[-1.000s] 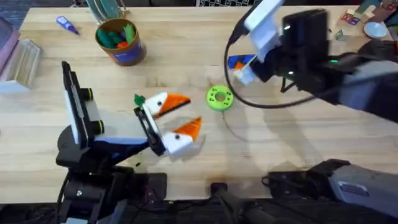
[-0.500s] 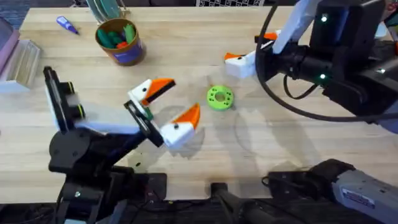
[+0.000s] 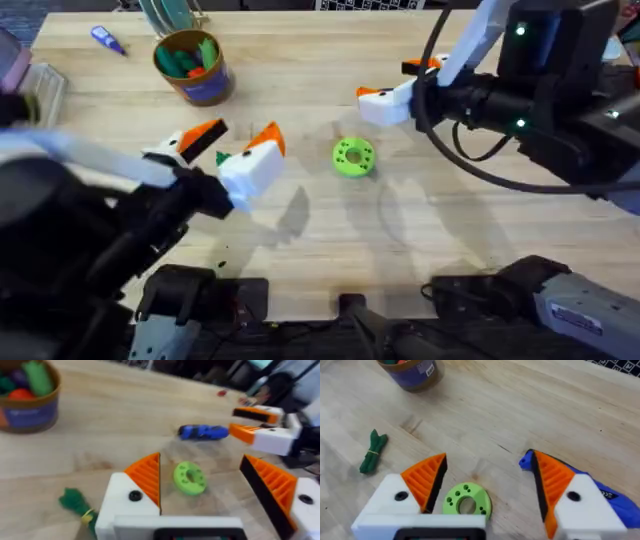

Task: Pick up the gripper from the table and insert it into the empty holder that is missing its gripper. Then pick up a screw, insert it into the mounting hole, and use the screwdriver to tighten it. Finally, clean up the table by picking up the vegetable and placing it into the bucket.

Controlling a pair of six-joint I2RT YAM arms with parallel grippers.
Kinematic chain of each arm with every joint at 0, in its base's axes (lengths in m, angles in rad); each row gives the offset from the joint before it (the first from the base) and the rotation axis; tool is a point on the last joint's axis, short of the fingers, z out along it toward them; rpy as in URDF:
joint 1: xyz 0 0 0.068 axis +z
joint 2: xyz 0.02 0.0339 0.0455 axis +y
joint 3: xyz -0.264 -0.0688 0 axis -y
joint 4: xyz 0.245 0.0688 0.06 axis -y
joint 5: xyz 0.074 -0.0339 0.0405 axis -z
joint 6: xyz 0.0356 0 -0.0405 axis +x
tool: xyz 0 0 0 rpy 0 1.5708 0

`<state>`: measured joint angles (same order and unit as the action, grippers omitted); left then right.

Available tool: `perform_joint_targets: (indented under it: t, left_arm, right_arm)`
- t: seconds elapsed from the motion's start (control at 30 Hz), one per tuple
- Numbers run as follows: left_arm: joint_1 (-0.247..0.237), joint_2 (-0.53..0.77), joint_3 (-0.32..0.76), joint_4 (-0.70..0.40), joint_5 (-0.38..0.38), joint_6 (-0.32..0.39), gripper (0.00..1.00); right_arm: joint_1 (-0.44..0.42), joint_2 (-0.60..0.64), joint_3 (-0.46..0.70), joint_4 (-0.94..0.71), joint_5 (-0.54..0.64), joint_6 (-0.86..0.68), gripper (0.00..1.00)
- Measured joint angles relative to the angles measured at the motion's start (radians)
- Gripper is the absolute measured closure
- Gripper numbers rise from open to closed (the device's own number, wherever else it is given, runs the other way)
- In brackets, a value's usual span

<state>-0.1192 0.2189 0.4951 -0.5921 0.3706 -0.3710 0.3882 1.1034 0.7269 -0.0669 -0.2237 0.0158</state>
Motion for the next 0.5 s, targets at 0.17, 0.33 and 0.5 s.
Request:
perform_joint_targets:
  t: [0.17,0.33,0.5]
  left_arm:
    - [0.000,0.197,0.093,-0.080,-0.091,0.036,0.015]
    - [0.000,0.397,0.159,-0.193,-0.158,0.057,0.016]
    - [0.000,0.569,0.216,-0.224,-0.188,0.065,0.016]
  right_arm:
    - [0.000,0.000,0.000,0.000,-0.003,0.003,0.010]
    - [0.000,0.000,0.000,0.000,-0.003,0.004,0.010]
    - [0.000,0.000,0.000,0.000,-0.003,0.004,0.010]
